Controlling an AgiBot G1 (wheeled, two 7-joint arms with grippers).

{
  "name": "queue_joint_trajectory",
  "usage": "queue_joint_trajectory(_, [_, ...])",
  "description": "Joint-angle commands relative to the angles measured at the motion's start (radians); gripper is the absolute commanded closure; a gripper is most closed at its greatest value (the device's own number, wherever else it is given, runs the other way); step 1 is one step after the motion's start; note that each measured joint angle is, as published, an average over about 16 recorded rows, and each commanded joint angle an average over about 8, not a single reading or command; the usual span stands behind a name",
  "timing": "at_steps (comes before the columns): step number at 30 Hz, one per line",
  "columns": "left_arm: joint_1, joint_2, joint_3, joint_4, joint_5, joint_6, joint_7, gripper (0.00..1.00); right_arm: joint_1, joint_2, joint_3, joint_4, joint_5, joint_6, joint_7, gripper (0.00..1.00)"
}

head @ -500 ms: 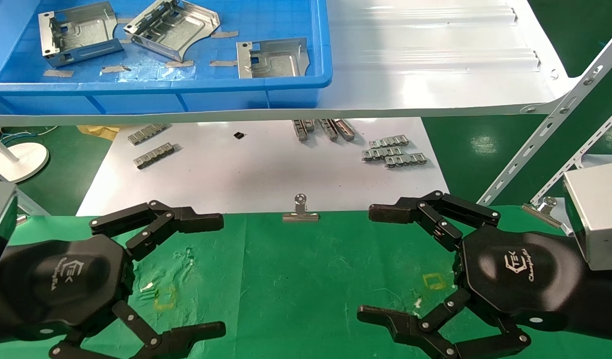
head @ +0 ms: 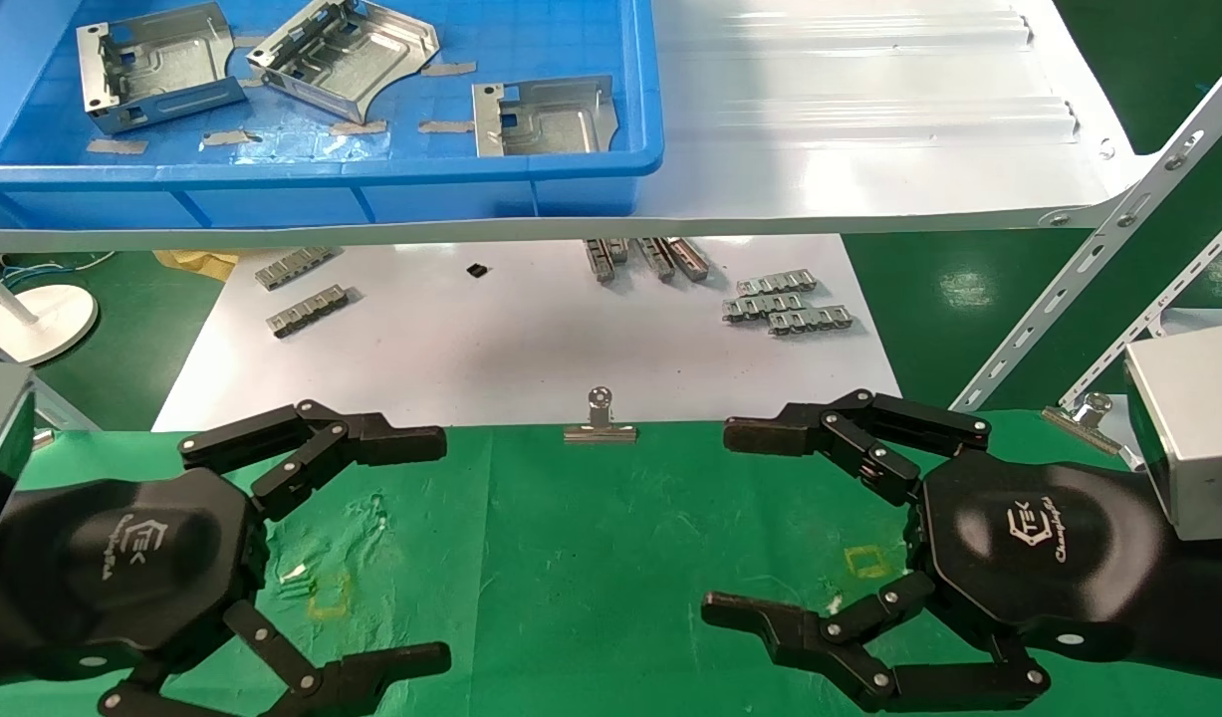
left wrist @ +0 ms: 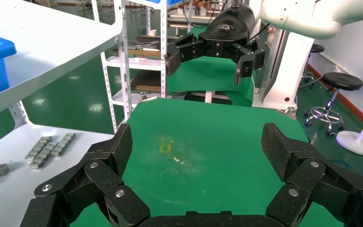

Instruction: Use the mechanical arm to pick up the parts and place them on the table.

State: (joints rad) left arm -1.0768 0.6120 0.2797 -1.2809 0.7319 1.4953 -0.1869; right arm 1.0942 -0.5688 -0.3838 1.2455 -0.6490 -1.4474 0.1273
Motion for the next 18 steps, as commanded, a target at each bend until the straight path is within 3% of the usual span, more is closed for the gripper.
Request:
queue_joint_trajectory(1, [0.000, 0.000, 0.000, 0.000, 0.000, 0.000, 0.000, 0.00, 0.000, 0.000, 0.000, 0.000, 0.000, 0.000, 0.000, 1.00])
queue_joint_trajectory(18, [0.000, 0.000, 0.000, 0.000, 0.000, 0.000, 0.000, 0.00, 0.000, 0.000, 0.000, 0.000, 0.000, 0.000, 0.000, 1.00])
